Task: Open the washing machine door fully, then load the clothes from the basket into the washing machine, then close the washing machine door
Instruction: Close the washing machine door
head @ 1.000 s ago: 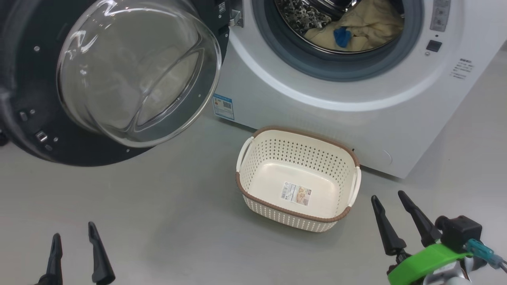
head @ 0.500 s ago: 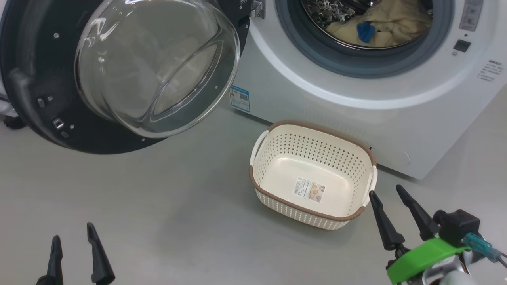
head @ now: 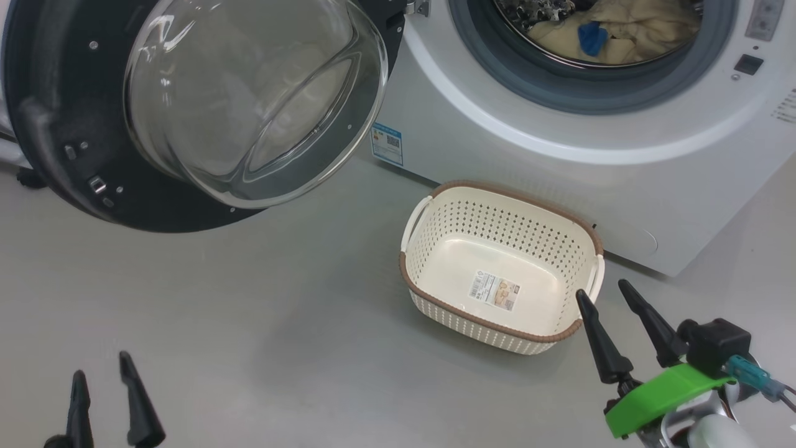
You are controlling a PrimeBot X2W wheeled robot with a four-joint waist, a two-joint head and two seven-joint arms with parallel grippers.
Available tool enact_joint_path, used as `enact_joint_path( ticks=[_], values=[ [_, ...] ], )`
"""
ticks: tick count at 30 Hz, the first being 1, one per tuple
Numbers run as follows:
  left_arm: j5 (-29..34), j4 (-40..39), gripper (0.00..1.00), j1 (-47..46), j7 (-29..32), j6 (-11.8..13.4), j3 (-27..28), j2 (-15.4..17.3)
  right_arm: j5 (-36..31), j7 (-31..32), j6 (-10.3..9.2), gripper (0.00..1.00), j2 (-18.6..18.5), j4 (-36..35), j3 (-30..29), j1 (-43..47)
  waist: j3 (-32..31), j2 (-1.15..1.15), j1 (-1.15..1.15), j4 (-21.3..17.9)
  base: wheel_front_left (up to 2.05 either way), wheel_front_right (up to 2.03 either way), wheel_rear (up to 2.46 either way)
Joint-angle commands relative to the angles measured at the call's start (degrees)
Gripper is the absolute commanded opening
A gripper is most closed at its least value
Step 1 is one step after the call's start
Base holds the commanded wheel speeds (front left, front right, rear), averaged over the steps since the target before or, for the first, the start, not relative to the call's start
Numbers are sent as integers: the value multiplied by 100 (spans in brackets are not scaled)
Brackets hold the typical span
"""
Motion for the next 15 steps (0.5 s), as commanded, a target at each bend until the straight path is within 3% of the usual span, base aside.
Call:
enact_joint_path(
  ticks=[1,2,3,6,9,13,15],
  values=[
    [16,-209,80,-239,-38,-33,274,1,-32,-38,-16,100,-147,-152,105,-205,11,0,0,-18,0,0,0],
    [-14,-221,22,-249,-38,-60,314,-13,-25,-38,-16,100,-147,-147,114,-211,18,0,0,-32,0,0,0],
    [-67,-234,0,-262,-38,-101,355,-27,-18,-38,-16,100,-149,-145,120,-216,30,0,0,-47,0,0,0],
    [-229,-235,0,-324,-38,-221,510,-59,0,-38,-16,100,-165,-136,109,-220,55,0,0,-78,0,0,0],
    [-775,-231,0,-531,-38,-447,904,-90,-2,-38,-16,100,-177,-152,84,-216,91,0,0,-103,0,0,0],
    [-1060,-173,0,-925,-38,-717,1351,87,-6,-38,-16,100,-184,-167,75,-232,127,0,0,-119,0,0,0],
    [-1494,-62,0,-1360,-23,-884,1705,269,0,-38,-16,100,-190,-163,85,-256,131,0,0,-132,0,0,0]
  ],
)
